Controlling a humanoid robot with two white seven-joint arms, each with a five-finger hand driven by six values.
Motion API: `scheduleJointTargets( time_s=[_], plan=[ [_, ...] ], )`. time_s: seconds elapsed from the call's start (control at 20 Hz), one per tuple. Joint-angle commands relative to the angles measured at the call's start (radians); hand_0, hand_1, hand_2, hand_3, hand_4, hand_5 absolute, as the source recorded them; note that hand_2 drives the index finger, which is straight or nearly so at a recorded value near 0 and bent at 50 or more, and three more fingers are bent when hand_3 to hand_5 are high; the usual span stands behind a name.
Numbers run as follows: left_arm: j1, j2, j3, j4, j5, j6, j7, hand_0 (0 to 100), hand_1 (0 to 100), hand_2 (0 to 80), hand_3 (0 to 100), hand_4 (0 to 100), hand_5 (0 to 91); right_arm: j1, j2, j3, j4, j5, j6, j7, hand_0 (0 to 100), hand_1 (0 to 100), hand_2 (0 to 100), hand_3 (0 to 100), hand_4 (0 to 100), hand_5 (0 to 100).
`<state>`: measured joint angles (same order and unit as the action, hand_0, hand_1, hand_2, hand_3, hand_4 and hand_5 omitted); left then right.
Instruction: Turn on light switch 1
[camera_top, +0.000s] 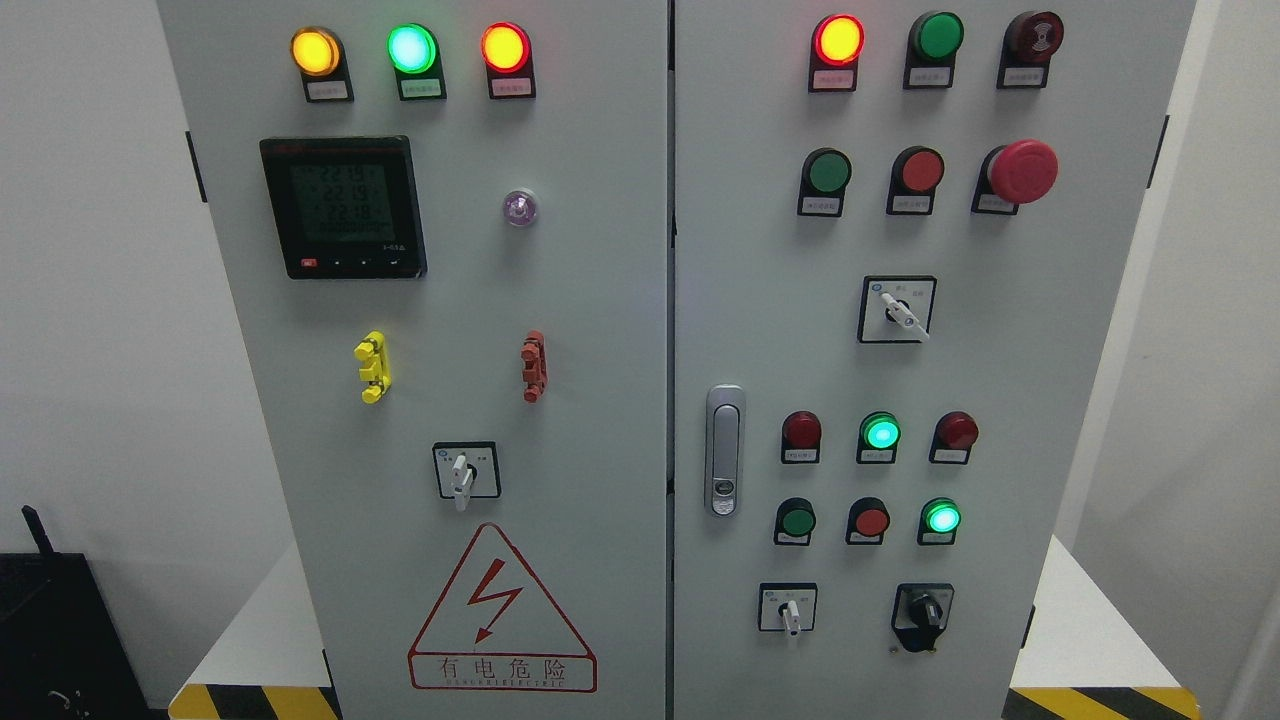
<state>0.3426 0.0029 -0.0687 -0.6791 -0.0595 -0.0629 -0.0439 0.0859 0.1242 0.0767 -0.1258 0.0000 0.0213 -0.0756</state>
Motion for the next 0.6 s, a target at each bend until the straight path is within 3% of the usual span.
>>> scheduleJointTargets(
  time_s=[0.0,0.1,0.15,0.2,0.3,0.35,0.55],
  plan=[
    [0.096,0.058,0.003,-0.656,-0.028,-0.081,0.016,30,10,0.0,0,0,0.0,0.000,0.000,0.000,0.000,-0.025,0.000,0.000,0,0,0,0,0,0],
    [0.116,0.071,0.001,-0.738,-0.028,-0.150,0.076,31,13,0.0,0,11,0.0,0.000,0.000,0.000,0.000,-0.025,0.000,0.000,0,0,0,0,0,0],
    [0.116,0.071,0.000,-0.778,-0.028,-0.172,0.093,31,18,0.0,4,23,0.0,0.000,0.000,0.000,0.000,-0.025,0.000,0.000,0,0,0,0,0,0],
    [0.116,0.071,0.001,-0.824,-0.029,-0.184,0.099,32,25,0.3,16,29,0.0,0.000,0.000,0.000,0.000,-0.025,0.000,0.000,0,0,0,0,0,0],
    [0.118,0.074,0.003,-0.917,-0.029,-0.187,0.120,32,33,6.1,24,36,0.0,0.000,0.000,0.000,0.000,-0.025,0.000,0.000,0,0,0,0,0,0],
    [0.118,0.077,0.003,-0.951,-0.029,-0.193,0.143,31,42,10.4,28,42,9.1,0.000,0.000,0.000,0.000,-0.025,0.000,0.000,0,0,0,0,0,0],
    [0.108,0.091,-0.002,-1.019,-0.025,-0.251,0.216,23,60,25.7,45,58,32.9,0.000,0.000,0.000,0.000,-0.025,-0.001,0.000,0,0,0,0,0,0]
  ],
)
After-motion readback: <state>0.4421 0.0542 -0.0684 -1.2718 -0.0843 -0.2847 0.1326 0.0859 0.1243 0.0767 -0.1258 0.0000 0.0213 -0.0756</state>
